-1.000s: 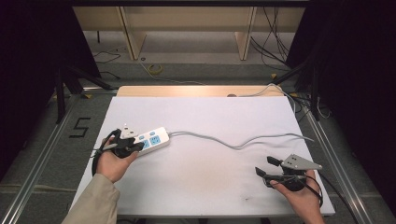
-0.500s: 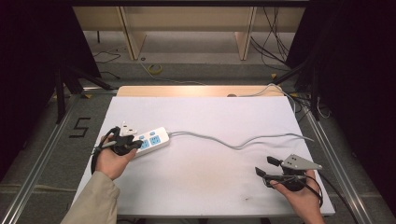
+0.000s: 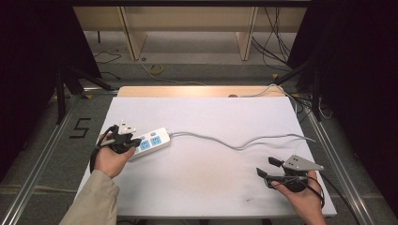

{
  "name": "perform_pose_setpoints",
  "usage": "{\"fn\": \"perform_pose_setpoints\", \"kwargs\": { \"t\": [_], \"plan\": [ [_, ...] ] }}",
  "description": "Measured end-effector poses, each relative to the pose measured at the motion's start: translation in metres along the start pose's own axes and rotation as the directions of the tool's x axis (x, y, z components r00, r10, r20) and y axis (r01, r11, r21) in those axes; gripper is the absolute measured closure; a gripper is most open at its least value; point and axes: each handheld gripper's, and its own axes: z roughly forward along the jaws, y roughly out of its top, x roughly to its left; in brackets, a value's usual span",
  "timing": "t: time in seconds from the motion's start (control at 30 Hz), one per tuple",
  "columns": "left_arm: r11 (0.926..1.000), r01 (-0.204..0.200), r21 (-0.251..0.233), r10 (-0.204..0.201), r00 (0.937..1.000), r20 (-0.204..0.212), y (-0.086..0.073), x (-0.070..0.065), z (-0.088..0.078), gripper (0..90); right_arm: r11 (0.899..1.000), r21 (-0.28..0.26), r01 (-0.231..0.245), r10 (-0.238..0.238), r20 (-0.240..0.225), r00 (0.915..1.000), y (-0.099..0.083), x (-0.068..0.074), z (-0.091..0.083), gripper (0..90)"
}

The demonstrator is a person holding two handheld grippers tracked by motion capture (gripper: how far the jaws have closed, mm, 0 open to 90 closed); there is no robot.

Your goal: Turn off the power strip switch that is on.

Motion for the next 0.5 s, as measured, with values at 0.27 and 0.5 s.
{"fn": "perform_pose_setpoints", "kwargs": {
  "t": [0.27, 0.5],
  "plan": [
    [1.0000, 0.006, -0.006, -0.006, 1.0000, -0.004, 0.0011, 0.0040, -0.0007, 89.8, 1.000, 0.001, 0.000, 0.000, 0.000, 1.0000, 0.0000, 0.0001, 0.0000, 34.8],
    [1.0000, 0.008, -0.005, -0.008, 0.9999, -0.010, 0.0020, 0.0060, -0.0007, 89.8, 1.000, 0.000, 0.002, -0.002, 0.000, 1.0000, 0.0001, 0.0002, 0.0003, 34.8]
  ]
}}
